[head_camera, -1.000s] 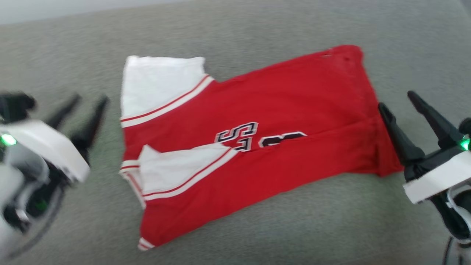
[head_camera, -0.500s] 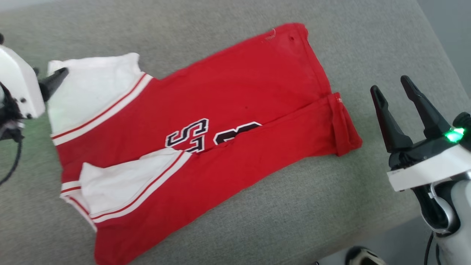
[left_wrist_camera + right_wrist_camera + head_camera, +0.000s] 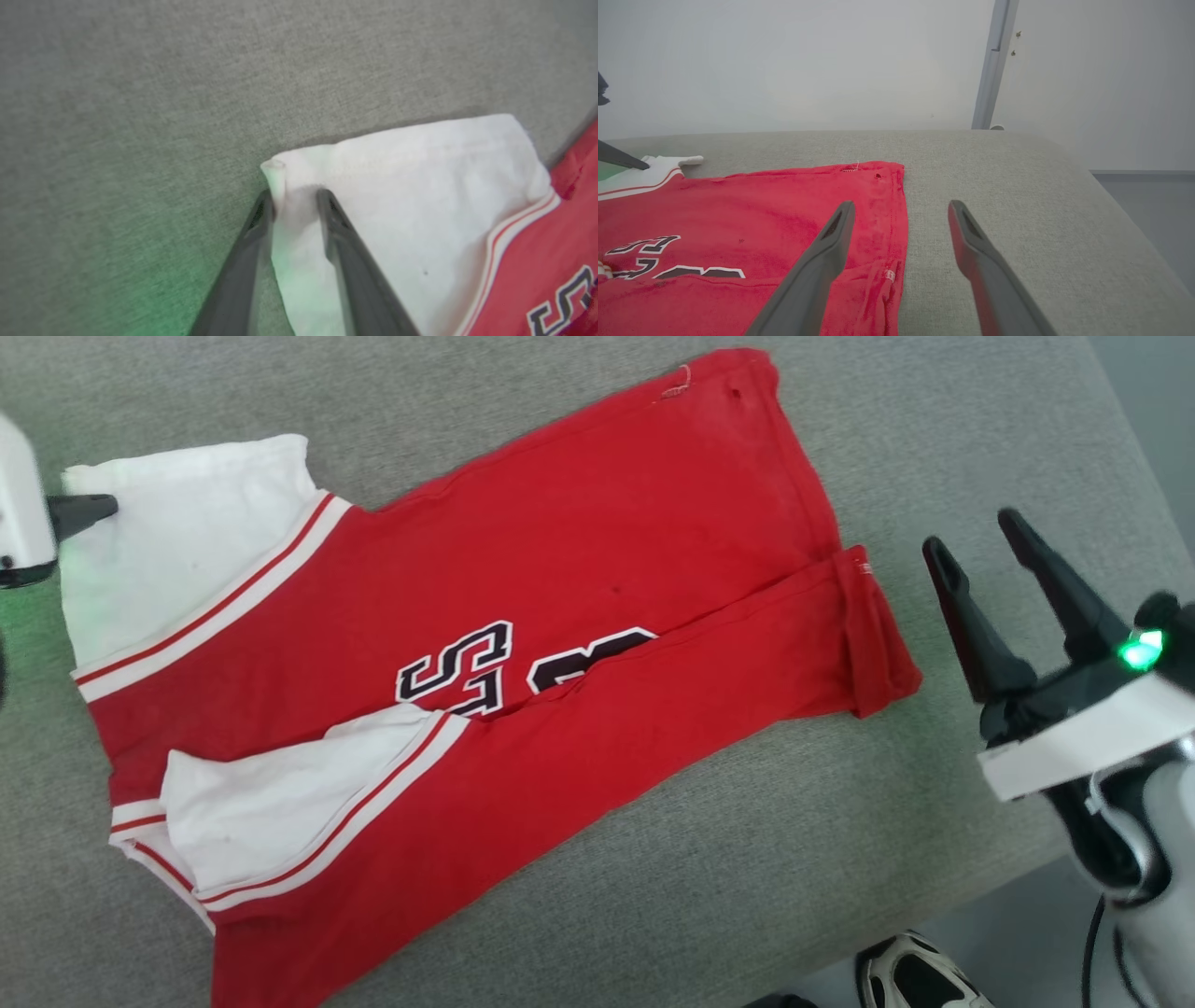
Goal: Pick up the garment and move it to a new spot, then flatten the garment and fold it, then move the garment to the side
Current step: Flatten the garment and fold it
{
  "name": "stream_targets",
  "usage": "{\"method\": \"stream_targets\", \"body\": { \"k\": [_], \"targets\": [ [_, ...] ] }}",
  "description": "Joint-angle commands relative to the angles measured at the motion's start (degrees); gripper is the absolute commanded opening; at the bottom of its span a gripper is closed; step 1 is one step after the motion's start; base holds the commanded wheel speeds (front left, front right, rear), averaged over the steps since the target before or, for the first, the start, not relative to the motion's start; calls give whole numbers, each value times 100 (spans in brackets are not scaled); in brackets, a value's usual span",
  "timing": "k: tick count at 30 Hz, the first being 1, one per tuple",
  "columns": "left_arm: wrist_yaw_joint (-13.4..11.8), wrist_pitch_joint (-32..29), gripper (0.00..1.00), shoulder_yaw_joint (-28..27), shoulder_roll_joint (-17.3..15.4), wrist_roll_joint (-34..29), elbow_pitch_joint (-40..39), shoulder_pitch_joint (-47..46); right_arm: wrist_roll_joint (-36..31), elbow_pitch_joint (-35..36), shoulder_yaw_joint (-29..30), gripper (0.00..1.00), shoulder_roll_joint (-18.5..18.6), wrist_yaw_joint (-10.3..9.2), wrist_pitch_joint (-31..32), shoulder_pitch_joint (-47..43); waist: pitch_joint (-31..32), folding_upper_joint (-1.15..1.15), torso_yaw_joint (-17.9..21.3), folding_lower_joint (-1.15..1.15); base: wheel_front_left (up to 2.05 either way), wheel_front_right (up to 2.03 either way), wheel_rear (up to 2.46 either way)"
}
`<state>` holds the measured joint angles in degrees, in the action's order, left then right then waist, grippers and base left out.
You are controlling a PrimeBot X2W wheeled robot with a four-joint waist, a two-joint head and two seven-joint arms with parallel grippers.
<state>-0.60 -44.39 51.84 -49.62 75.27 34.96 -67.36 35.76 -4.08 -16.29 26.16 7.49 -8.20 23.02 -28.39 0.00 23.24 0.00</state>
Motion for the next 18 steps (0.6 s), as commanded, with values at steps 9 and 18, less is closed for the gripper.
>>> {"method": "stream_targets", "body": {
  "k": [9, 18],
  "targets": [
    [160, 122, 0, 83, 488, -49, 131, -157, -32, -157, -587, 100, 736, -1, 1169, 1319, -240, 0, -361, 0, 0, 0, 0],
    [377, 262, 0, 65, 888, -181, 258, -600, 503, -1463, -1006, 100, 880, -2, 2929, 3338, -598, 0, -813, 0, 0, 0, 0]
  ]
}}
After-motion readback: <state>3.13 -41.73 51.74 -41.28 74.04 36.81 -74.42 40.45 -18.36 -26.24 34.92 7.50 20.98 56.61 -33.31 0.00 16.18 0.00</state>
